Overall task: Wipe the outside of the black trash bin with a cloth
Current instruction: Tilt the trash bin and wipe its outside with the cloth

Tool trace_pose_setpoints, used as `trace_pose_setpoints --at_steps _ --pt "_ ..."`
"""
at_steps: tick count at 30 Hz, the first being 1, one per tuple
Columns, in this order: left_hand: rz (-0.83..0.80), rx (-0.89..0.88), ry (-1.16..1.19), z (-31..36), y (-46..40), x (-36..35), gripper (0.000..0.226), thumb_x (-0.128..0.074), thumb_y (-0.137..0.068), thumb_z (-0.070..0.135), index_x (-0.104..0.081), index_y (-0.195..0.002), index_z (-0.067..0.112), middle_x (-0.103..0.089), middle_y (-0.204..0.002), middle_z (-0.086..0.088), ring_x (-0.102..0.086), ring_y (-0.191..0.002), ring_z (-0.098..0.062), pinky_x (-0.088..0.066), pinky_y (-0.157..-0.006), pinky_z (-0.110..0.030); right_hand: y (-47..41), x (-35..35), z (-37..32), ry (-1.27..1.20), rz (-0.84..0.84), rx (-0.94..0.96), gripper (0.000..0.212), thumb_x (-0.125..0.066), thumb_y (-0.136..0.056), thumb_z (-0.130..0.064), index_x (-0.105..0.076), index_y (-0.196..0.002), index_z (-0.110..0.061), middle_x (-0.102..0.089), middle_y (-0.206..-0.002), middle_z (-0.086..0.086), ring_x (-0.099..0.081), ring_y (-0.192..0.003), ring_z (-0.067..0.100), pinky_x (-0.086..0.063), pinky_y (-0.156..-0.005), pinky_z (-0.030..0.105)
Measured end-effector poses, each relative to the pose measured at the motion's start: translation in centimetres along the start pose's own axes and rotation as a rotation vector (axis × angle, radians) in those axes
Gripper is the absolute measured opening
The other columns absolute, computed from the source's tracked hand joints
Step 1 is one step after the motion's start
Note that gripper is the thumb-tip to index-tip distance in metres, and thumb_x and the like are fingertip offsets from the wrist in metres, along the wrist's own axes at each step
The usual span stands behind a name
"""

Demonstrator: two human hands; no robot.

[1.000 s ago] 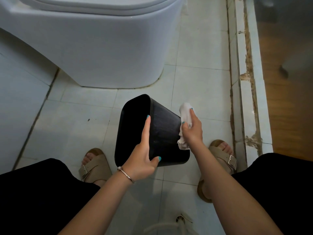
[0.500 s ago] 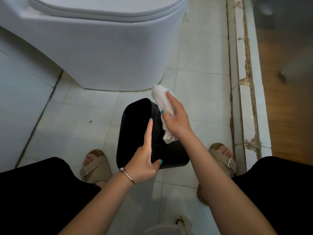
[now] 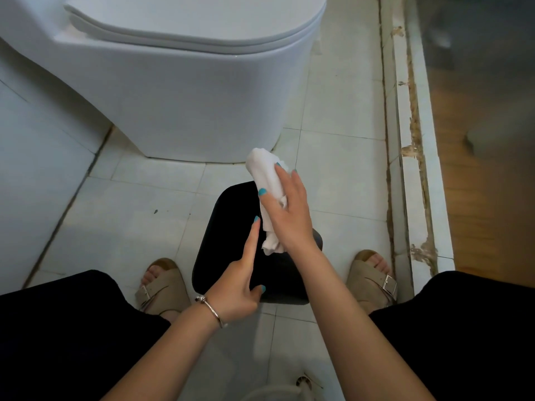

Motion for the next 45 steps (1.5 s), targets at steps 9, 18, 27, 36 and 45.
trace_pose_setpoints --at_steps 9,18,27,36,45 --pt "-0.063 -0.043 -0.036 0.0 -0.7 -0.9 0.112 -0.062 -0.086 0.011 0.03 -0.14 0.044 -0.065 -0.077 -0.012 -0.057 -0.057 -0.011 -0.05 -0.059 -0.028 -0.8 0.3 1.9 -0.011 0.031 -0.003 0.049 -0.051 -0.096 -0.029 -0.04 -0.144 -0.035 -0.036 -0.151 -0.009 -0.031 -0.14 0.005 -0.029 -0.113 0.03" --pt "0.042 -0.061 -0.043 0.0 -0.5 -0.5 0.118 -0.063 -0.085 0.007 0.04 -0.136 0.038 -0.039 -0.046 0.005 -0.045 -0.039 -0.006 -0.032 -0.042 -0.016 -0.6 3.0 8.1 0.051 0.11 -0.195 0.049 -0.052 -0.096 -0.032 -0.039 -0.143 -0.037 -0.037 -0.15 -0.007 -0.036 -0.138 0.012 -0.03 -0.114 0.034" --pt "0.086 -0.036 0.006 -0.8 -1.3 0.0 0.118 -0.067 -0.077 0.009 0.022 -0.141 0.053 -0.064 -0.109 -0.025 -0.067 -0.074 -0.031 -0.054 -0.069 -0.051 0.0 2.9 9.2 0.016 0.185 -0.231 0.052 -0.052 -0.096 -0.031 -0.036 -0.145 -0.036 -0.034 -0.152 -0.01 -0.032 -0.139 0.009 -0.026 -0.107 0.025" --pt "0.114 -0.009 0.007 -1.5 -1.0 -0.3 0.119 -0.072 -0.078 0.015 0.022 -0.14 0.053 -0.07 -0.088 -0.011 -0.067 -0.063 -0.018 -0.057 -0.064 -0.039 -0.1 3.4 10.8 0.046 0.191 -0.309 0.049 -0.051 -0.095 -0.032 -0.04 -0.143 -0.037 -0.038 -0.15 -0.009 -0.038 -0.135 0.013 -0.032 -0.109 0.032" --pt "0.116 -0.036 -0.024 -1.3 -1.1 -0.3 0.117 -0.07 -0.078 0.014 0.021 -0.143 0.049 -0.064 -0.066 -0.014 -0.056 -0.046 -0.021 -0.049 -0.05 -0.04 -0.5 3.3 10.0 0.117 0.18 -0.36 0.05 -0.048 -0.096 -0.031 -0.037 -0.145 -0.035 -0.036 -0.151 -0.006 -0.037 -0.136 0.017 -0.033 -0.107 0.039"
Point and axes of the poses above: each hand's wrist, its own y-axis away from the middle knuckle, its own x-axis out of the back of the hand, z = x × y, the point moved 2 cm from there along -y, towards the middle knuckle
